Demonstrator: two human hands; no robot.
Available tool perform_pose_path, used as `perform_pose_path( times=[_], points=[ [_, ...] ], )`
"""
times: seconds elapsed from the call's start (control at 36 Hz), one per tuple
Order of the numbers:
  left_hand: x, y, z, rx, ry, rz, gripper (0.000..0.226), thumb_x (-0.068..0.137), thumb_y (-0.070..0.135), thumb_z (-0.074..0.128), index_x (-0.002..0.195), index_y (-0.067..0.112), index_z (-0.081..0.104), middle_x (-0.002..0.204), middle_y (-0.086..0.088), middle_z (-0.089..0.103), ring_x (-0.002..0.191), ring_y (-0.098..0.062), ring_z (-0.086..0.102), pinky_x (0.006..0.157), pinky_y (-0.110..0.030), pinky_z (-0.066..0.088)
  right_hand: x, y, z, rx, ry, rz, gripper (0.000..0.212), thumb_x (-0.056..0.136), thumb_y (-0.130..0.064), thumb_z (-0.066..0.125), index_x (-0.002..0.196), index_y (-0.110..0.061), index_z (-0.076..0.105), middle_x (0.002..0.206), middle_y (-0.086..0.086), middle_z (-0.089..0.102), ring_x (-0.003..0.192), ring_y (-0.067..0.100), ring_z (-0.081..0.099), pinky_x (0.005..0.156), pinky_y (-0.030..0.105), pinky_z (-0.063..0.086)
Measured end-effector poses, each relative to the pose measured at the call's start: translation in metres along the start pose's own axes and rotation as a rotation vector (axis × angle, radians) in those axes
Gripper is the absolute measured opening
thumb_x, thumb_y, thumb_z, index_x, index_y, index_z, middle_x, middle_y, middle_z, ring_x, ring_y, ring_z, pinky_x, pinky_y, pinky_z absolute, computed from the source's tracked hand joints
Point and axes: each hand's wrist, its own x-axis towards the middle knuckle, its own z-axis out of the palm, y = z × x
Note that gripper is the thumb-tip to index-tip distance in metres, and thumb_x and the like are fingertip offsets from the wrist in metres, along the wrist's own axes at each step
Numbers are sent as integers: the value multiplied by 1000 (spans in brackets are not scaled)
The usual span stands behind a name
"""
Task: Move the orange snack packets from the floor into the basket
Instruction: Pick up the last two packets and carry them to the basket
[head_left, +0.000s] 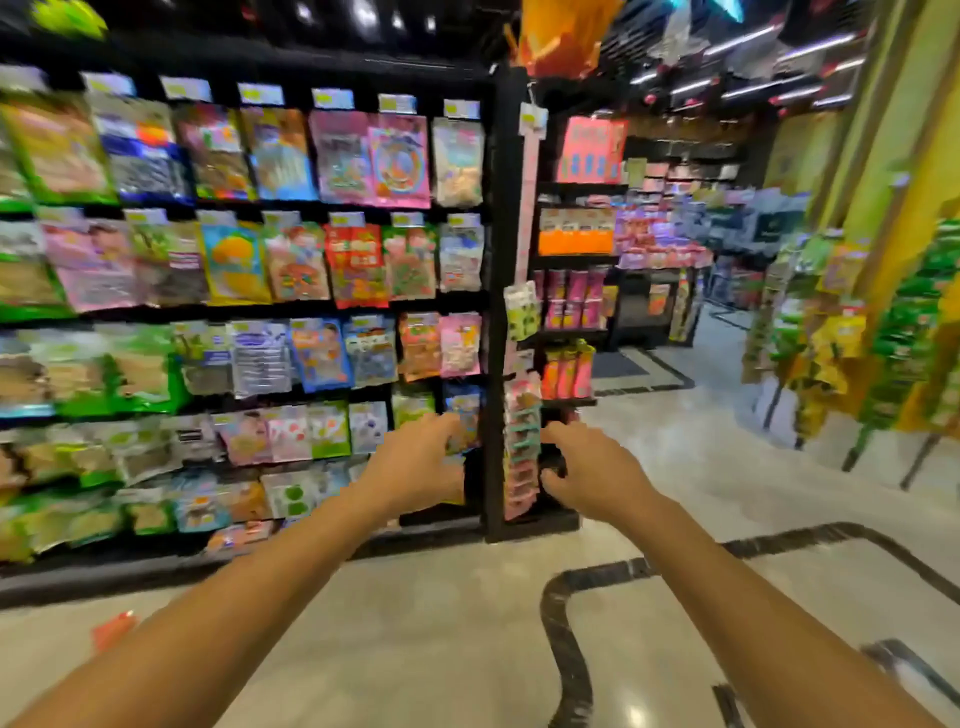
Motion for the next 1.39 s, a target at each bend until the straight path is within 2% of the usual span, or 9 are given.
perform_pose_path(
  times=[0.11,0.22,0.39,0.5,0.67,0.89,1.19,1.39],
  points=[
    [-57,-97,-46,80,47,-166,57,81,36,61,135,23,47,135,-4,55,120,-26,55,95,-43,50,41,-113,28,-35,-36,-213,37,93,-36,60,125,-22,49,119,4,60,100,27,61,79,45,56],
    [-122,-192,-92,159,84,-294,58,82,38,59,137,24,45,134,-4,56,119,-27,55,94,-44,50,71,-235,58,-42,-85,-366,49,91,-38,63,134,-23,48,133,5,58,117,31,58,91,49,53],
    [-226,-324,-157,266,103,-494,56,85,40,59,136,21,46,133,-4,54,121,-27,54,96,-46,49,100,-409,105,-71,-92,-563,54,90,-42,62,138,-23,45,135,7,58,119,33,57,88,45,54],
    [-293,-389,-189,258,130,-621,55,84,39,61,136,25,47,133,-2,55,119,-25,55,92,-43,53,107,-505,131,-59,-130,-669,49,91,-42,62,133,-21,48,132,8,59,115,32,58,87,44,54],
    [-363,-456,-222,284,177,-755,54,83,39,62,134,24,49,133,0,57,118,-22,56,93,-43,52,119,-610,162,-33,-176,-783,47,91,-36,60,133,-21,47,132,9,58,115,33,58,83,41,51],
    [-396,-534,-232,268,158,-923,54,86,39,62,136,25,46,137,0,52,125,-24,50,102,-45,44,155,-702,206,-40,-251,-919,43,91,-37,60,129,-20,51,129,8,61,114,32,59,88,47,55],
    [-318,-664,-244,251,140,-969,54,86,36,63,137,25,46,140,0,52,127,-21,49,105,-43,44,283,-773,267,-34,-347,-944,46,93,-38,58,135,-20,48,130,8,59,113,31,59,87,48,55],
    [-269,-741,-242,208,117,-973,53,87,34,63,136,21,48,138,-2,53,125,-22,50,102,-41,46,362,-810,303,-14,-375,-947,44,92,-36,59,132,-20,50,117,7,61,98,30,61,68,40,53]
  ],
)
